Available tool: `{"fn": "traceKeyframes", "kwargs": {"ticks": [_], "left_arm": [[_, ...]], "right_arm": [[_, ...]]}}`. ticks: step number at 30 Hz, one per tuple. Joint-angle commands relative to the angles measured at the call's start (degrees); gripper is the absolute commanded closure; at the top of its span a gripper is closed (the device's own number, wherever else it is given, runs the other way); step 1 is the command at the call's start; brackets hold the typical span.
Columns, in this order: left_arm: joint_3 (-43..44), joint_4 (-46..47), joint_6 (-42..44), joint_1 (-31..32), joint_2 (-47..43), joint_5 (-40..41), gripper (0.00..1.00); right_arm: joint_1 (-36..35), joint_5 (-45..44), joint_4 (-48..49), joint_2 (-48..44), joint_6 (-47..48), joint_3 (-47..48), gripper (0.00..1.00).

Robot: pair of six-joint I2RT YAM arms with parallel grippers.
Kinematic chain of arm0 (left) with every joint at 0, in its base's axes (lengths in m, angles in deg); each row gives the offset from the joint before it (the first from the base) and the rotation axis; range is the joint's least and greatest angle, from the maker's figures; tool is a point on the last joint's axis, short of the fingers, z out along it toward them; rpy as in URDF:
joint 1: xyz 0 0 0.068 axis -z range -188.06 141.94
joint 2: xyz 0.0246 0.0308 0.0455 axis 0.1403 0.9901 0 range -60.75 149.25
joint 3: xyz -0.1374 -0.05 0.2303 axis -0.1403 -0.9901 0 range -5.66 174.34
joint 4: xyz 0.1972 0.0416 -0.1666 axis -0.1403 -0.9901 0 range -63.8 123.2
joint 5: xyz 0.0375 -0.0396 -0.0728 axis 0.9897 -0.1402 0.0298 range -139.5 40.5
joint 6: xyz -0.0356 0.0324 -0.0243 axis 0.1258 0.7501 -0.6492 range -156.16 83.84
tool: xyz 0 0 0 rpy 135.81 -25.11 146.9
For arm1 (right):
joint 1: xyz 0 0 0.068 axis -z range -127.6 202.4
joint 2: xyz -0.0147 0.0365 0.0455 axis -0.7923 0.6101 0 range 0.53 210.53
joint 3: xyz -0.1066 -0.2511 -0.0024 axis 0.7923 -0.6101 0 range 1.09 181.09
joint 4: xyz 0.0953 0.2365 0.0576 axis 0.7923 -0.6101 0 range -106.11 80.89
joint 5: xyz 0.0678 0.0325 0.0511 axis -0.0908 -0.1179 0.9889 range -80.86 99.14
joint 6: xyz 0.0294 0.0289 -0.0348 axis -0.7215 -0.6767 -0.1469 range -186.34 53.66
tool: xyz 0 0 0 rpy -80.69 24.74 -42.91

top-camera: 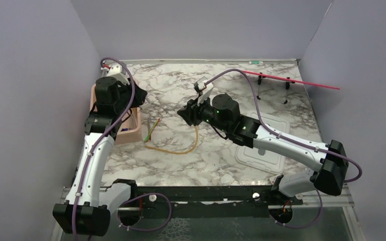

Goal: Organize the chemistry lab equipment

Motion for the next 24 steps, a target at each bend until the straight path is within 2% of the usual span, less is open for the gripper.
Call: {"fn": "traceKeyframes", "kwargs": {"ticks": [1, 8, 11, 15, 24], "left_arm": [[2.64, -7.39, -0.01, -4.24, 1.37, 17.12, 1.0], [0.43, -7.98, -0.08, -9.72, 3.38, 21.07, 1.0], [-2.39, -5.35, 1.66, -12.39, 4.95, 18.23, 1.0], [-4.48, -0.63, 3.53, -14.56, 9.03, 10.08, 1.0], [-9.96, 1.49, 3.67, -18.35, 15.33, 5.2, 1.0]], "right_arm": [[0.25, -2.2, 0.09, -2.37, -0.77, -1.76, 0.59], [0.32, -1.48, 0.62, -3.24, -1.15, -3.97, 0.59], [0.32, -0.81, 1.12, -3.29, -1.24, -4.88, 0.59], [0.32, 0.01, 1.36, -2.59, -1.47, -5.22, 0.59], [0.32, 0.05, 2.09, -3.49, -1.9, -7.2, 0.59]]}}
